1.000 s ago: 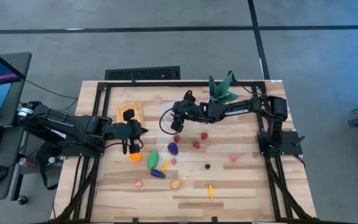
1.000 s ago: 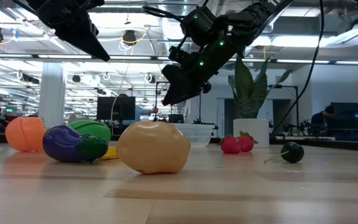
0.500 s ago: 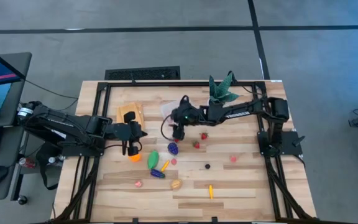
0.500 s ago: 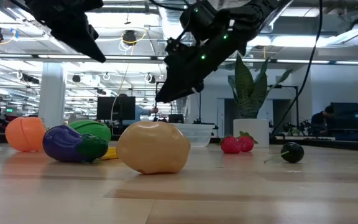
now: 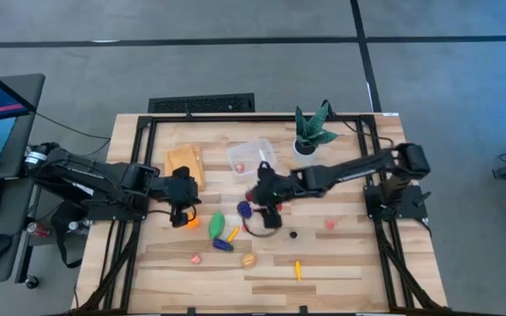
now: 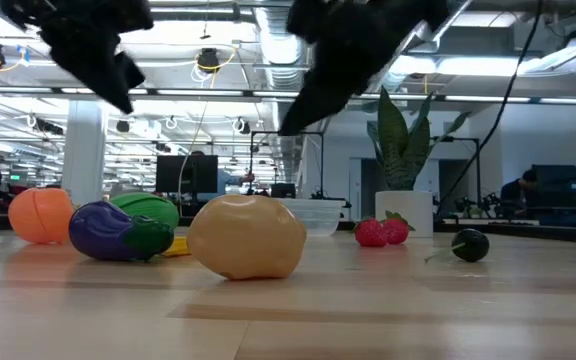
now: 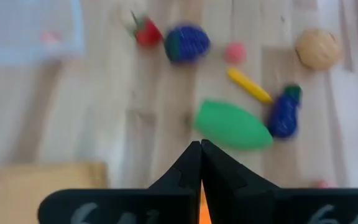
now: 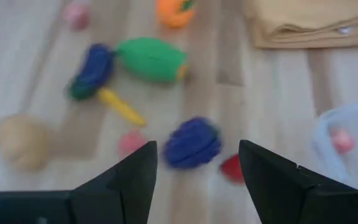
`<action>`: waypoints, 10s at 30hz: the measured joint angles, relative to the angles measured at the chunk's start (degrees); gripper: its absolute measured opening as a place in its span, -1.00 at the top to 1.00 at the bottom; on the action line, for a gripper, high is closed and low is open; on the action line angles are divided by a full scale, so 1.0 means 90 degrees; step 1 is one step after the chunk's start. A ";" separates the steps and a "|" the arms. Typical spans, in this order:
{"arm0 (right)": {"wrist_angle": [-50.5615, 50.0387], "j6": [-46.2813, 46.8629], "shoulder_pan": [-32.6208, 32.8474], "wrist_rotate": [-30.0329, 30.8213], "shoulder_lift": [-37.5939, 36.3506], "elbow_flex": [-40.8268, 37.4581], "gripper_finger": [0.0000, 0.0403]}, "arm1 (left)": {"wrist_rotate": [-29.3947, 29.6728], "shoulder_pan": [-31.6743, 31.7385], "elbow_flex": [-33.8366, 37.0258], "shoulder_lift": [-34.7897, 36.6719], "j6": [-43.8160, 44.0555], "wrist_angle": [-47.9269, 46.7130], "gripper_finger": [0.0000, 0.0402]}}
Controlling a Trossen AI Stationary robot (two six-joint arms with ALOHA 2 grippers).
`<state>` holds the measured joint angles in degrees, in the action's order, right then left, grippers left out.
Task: Pick and placing Produce into tupperware
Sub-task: Put the orange into the transparent bin
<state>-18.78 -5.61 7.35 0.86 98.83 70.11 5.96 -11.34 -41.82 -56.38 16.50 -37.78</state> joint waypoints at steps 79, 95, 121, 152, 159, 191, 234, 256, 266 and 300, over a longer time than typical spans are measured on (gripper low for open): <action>-0.3583 0.8553 0.6640 0.6271 -0.2234 -0.2514 -0.13 | 0.1433 -0.1869 0.0633 -0.1251 0.3224 -0.0548 -0.49; -0.3578 0.8565 0.6628 0.6487 -0.2234 -0.2511 -0.13 | 0.1217 -0.1769 0.1133 -0.1246 0.3067 0.0637 -0.49; -0.3551 0.8568 0.6625 0.6489 -0.2234 -0.2511 -0.13 | 0.1210 -0.1769 0.1375 -0.1248 0.2729 0.1155 -0.49; -0.3551 0.8565 0.6625 0.6591 -0.2232 -0.2511 -0.13 | 0.0886 -0.1589 0.1378 -0.2222 0.2410 0.1504 -0.49; -0.3553 0.8563 0.6626 0.6589 -0.2232 -0.2511 -0.13 | 0.1082 -0.1589 0.1379 -0.1972 0.2410 0.1530 -0.49; -0.3549 0.8569 0.6625 0.6584 -0.2232 -0.2511 -0.13 | 0.1088 -0.1589 0.1375 -0.1974 0.2464 0.1430 -0.25; -0.3485 0.8631 0.6626 0.6579 -0.1778 -0.2506 -0.13 | 0.1264 -0.1238 0.1309 -0.1974 0.1940 0.1805 -0.28; -0.3467 0.8631 0.6625 0.6581 -0.1778 -0.2506 -0.13 | 0.2562 -0.0273 -0.0574 -0.1970 -0.0980 0.0964 -0.28; -0.3427 0.8629 0.6625 0.6581 -0.1778 -0.2509 -0.13 | 0.2196 0.0937 -0.0600 -0.1970 -0.2593 0.2242 -0.28; -0.3425 0.8587 0.6625 0.6633 -0.1778 -0.2511 -0.13 | -0.1963 0.4200 -0.0318 -0.2994 -0.3613 0.5415 -0.28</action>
<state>-49.60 71.67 66.98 60.56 82.83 47.51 -11.71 26.45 -44.69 -83.33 -16.01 10.96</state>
